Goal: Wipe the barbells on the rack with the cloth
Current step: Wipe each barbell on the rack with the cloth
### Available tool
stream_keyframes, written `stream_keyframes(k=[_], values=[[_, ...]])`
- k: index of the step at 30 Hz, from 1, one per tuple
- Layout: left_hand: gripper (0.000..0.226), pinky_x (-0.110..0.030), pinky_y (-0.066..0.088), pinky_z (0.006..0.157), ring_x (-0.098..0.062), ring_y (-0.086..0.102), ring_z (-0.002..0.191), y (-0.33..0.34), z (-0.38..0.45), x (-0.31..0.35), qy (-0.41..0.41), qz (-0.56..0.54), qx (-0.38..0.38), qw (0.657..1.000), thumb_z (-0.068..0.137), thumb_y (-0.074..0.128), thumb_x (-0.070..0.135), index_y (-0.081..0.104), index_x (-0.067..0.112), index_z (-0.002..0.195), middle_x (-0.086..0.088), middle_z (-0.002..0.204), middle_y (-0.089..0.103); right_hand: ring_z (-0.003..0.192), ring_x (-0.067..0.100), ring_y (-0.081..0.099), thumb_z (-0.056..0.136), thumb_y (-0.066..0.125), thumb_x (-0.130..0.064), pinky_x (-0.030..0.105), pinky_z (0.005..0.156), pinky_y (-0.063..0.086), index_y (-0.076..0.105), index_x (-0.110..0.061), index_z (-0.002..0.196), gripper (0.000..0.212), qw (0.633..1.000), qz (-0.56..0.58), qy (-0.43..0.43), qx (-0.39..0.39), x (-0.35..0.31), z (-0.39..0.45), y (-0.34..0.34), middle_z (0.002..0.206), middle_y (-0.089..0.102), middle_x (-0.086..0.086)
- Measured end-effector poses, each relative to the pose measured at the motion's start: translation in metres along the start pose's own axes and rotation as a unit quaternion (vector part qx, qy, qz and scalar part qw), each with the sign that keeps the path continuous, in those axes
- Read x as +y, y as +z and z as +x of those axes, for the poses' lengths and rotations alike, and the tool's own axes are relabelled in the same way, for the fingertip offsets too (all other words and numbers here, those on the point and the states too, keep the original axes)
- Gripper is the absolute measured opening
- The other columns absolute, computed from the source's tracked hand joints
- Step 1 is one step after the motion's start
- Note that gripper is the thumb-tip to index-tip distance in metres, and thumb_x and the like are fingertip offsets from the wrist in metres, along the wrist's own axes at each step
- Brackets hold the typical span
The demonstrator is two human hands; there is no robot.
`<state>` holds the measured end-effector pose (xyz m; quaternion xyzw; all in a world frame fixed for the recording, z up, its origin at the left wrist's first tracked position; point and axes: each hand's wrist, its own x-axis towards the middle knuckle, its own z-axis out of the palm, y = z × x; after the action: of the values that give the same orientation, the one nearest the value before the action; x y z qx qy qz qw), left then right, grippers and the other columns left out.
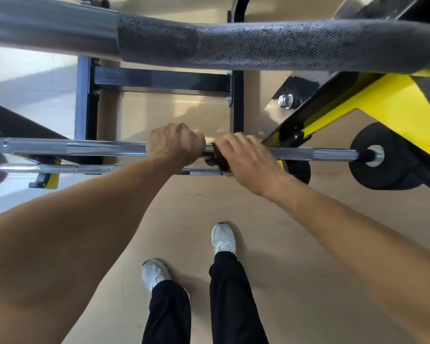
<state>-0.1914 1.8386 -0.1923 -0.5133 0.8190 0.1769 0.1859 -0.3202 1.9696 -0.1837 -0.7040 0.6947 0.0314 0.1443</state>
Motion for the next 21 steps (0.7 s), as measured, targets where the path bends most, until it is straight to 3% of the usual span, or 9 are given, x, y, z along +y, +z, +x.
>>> stream_keyframes(k=[3,6,9,12,14,18,21], values=[[0.043,-0.035,0.036,0.062,-0.025,0.05,0.063,0.001,0.0,-0.001,0.005,0.002,0.005,1.0,0.094,0.034,0.041,0.056,0.011,0.074,-0.01,0.072,0.056,0.126,0.024,0.047,0.093,0.047,-0.012,0.039,0.105,0.042,0.037,-0.015,0.14,0.048,0.998,-0.008,0.053,-0.041,0.046,-0.047,-0.007,0.135,0.049,0.005],[0.043,-0.033,0.033,0.058,-0.022,0.047,0.059,0.002,0.0,-0.001,0.005,0.007,0.011,1.0,0.095,0.034,0.041,0.052,0.012,0.069,-0.008,0.067,0.052,0.122,0.025,0.049,0.093,0.054,-0.01,0.04,0.1,0.046,0.038,-0.013,0.141,0.051,0.993,-0.038,0.091,-0.059,0.048,-0.056,-0.012,0.132,0.05,0.007],[0.043,-0.031,0.03,0.052,-0.021,0.047,0.058,0.003,-0.001,0.0,0.006,0.006,0.01,1.0,0.096,0.035,0.04,0.053,0.011,0.069,-0.007,0.066,0.053,0.111,0.028,0.051,0.091,0.033,-0.014,0.042,0.101,0.043,0.046,-0.01,0.127,0.038,0.994,-0.054,0.091,-0.04,0.021,-0.029,-0.011,0.121,0.054,0.01],[0.042,-0.032,0.034,0.056,-0.023,0.049,0.06,0.004,0.0,0.001,0.0,0.007,0.019,1.0,0.094,0.036,0.039,0.054,0.011,0.068,-0.008,0.067,0.055,0.101,0.026,0.049,0.086,0.018,-0.014,0.04,0.094,0.039,0.05,-0.012,0.116,0.044,0.996,-0.02,0.09,-0.009,-0.008,-0.002,-0.005,0.113,0.055,0.009],[0.042,-0.033,0.037,0.057,-0.024,0.05,0.06,0.004,0.0,0.001,-0.001,0.008,0.019,1.0,0.093,0.036,0.04,0.054,0.01,0.068,-0.009,0.067,0.055,0.101,0.027,0.048,0.083,0.016,-0.013,0.04,0.092,0.037,0.05,-0.011,0.119,0.05,0.997,0.0,0.08,0.003,-0.018,0.004,-0.001,0.113,0.055,0.011],[0.047,-0.033,0.04,0.059,-0.025,0.051,0.061,0.005,-0.001,0.0,0.0,0.004,0.026,1.0,0.094,0.036,0.044,0.055,0.01,0.067,-0.01,0.067,0.057,0.122,0.029,0.044,0.086,0.026,-0.009,0.042,0.109,0.033,0.034,-0.008,0.146,0.06,0.999,0.018,0.025,-0.011,0.003,-0.012,0.0,0.133,0.049,0.01],[0.048,-0.034,0.038,0.06,-0.026,0.05,0.061,0.005,-0.001,-0.002,0.006,0.012,0.031,0.999,0.093,0.036,0.044,0.054,0.01,0.066,-0.011,0.068,0.057,0.135,0.024,0.035,0.089,0.046,-0.002,0.04,0.114,0.029,0.023,-0.016,0.151,0.068,0.997,0.017,0.068,-0.04,0.03,-0.041,-0.007,0.146,0.037,0.004]])
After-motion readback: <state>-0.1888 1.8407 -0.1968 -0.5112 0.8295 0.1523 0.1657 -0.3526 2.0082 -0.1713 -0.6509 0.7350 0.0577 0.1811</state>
